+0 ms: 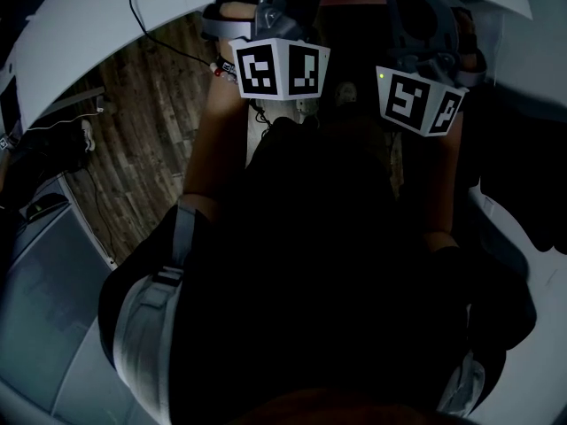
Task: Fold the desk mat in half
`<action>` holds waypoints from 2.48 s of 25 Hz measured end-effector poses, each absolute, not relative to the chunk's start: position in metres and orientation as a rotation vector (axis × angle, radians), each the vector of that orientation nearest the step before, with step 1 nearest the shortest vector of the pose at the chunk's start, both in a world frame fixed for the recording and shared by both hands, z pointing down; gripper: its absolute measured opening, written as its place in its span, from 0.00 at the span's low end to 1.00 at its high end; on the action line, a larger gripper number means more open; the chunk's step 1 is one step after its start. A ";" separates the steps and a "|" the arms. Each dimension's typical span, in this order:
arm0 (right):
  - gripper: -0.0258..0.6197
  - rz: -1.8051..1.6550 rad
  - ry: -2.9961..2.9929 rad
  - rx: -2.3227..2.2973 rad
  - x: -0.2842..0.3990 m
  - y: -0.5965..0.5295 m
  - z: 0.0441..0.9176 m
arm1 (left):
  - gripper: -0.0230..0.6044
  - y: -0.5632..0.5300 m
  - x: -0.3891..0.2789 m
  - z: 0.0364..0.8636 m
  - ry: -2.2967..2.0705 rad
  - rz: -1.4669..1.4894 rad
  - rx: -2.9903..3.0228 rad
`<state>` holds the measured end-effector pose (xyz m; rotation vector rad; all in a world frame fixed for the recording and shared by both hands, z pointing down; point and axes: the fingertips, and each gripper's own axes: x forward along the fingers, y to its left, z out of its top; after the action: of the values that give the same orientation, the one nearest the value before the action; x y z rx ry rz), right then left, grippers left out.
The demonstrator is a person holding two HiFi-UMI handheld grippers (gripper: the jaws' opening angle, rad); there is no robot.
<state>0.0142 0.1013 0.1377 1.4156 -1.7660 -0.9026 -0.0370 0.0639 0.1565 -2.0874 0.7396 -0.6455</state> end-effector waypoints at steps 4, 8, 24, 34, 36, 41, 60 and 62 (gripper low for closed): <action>0.09 -0.854 -1.795 1.411 0.029 0.094 0.156 | 0.06 0.061 -0.021 0.175 0.733 -0.701 -2.090; 0.09 -0.814 -1.825 1.391 0.035 0.085 0.176 | 0.06 0.054 -0.017 0.194 0.774 -0.738 -2.092; 0.09 -0.693 -1.929 1.286 0.037 0.075 0.280 | 0.26 0.054 -0.017 0.304 0.804 -0.931 -2.200; 0.31 -0.578 -1.934 1.267 0.042 0.082 0.353 | 0.40 0.065 -0.021 0.375 0.801 -1.033 -2.204; 0.34 -0.561 -1.937 1.259 0.038 0.080 0.365 | 0.42 0.062 -0.026 0.385 0.829 -1.052 -2.186; 0.39 -0.485 -1.937 1.226 0.029 0.078 0.400 | 0.45 0.061 -0.037 0.416 0.840 -1.100 -2.200; 0.51 -0.405 -1.752 1.192 0.042 0.061 0.525 | 0.55 0.041 -0.054 0.515 0.891 -1.232 -2.102; 0.51 -0.409 -1.734 1.206 0.045 0.055 0.530 | 0.55 0.037 -0.055 0.519 0.903 -1.237 -2.082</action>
<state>0.0451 0.0545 0.5303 1.2058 -1.7340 -0.4089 -0.0550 0.0366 0.5195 -2.0818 0.9033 -1.2374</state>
